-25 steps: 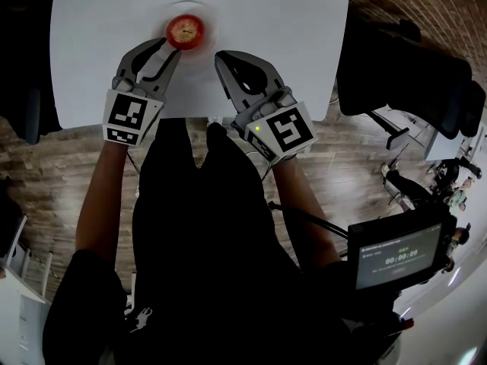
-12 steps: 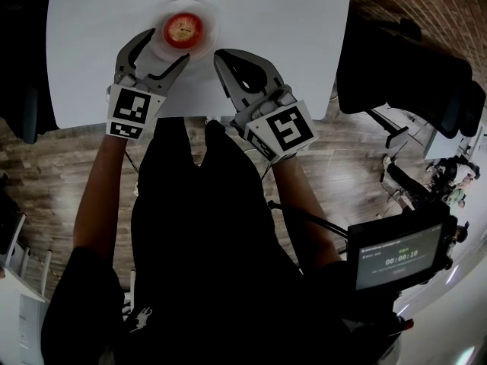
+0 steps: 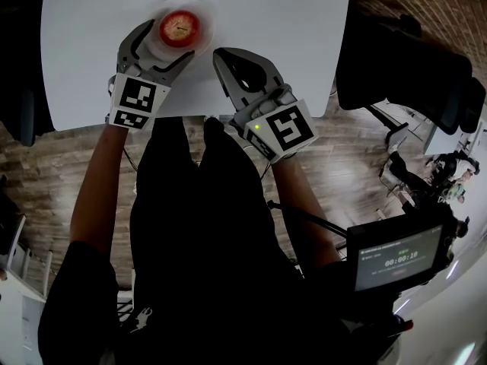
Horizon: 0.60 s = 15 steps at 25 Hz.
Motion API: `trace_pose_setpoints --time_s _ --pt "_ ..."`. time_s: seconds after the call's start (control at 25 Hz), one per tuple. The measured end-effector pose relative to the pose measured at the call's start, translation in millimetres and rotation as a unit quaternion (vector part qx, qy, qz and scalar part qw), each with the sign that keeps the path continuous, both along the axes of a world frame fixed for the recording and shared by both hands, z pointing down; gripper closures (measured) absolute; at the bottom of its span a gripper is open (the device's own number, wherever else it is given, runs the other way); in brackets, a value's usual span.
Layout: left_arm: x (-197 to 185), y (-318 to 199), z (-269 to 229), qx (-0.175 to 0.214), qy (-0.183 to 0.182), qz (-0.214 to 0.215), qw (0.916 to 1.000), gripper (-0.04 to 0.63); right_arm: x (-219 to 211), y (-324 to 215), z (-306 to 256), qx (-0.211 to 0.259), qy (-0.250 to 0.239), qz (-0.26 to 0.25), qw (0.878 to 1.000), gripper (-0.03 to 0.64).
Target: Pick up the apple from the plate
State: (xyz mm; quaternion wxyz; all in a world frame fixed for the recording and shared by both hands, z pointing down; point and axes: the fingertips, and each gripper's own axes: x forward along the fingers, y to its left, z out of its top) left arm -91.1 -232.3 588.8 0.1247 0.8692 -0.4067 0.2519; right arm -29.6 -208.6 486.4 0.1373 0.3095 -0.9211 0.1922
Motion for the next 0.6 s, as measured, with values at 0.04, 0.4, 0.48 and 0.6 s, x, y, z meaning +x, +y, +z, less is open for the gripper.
trace_pose_setpoints --time_s 0.04,0.4,0.48,0.6 --pt "0.9 -0.8 1.7 -0.001 -0.002 0.001 1.0000 0.164 0.4 -0.2 0.0 0.000 0.000 0.001 1.000 0.614" --pt "4.7 -8.4 11.2 -0.004 -0.010 0.002 0.9999 0.164 5.9 0.7 1.2 -0.004 0.002 0.007 1.000 0.615" --pt "5.7 -10.0 12.5 -0.004 -0.012 0.004 0.9999 0.164 8.8 1.1 3.4 -0.009 0.007 0.011 1.000 0.615" --pt "8.4 -11.7 12.8 -0.003 -0.014 0.010 0.9998 0.164 11.1 0.7 4.9 -0.012 0.010 0.015 1.000 0.614"
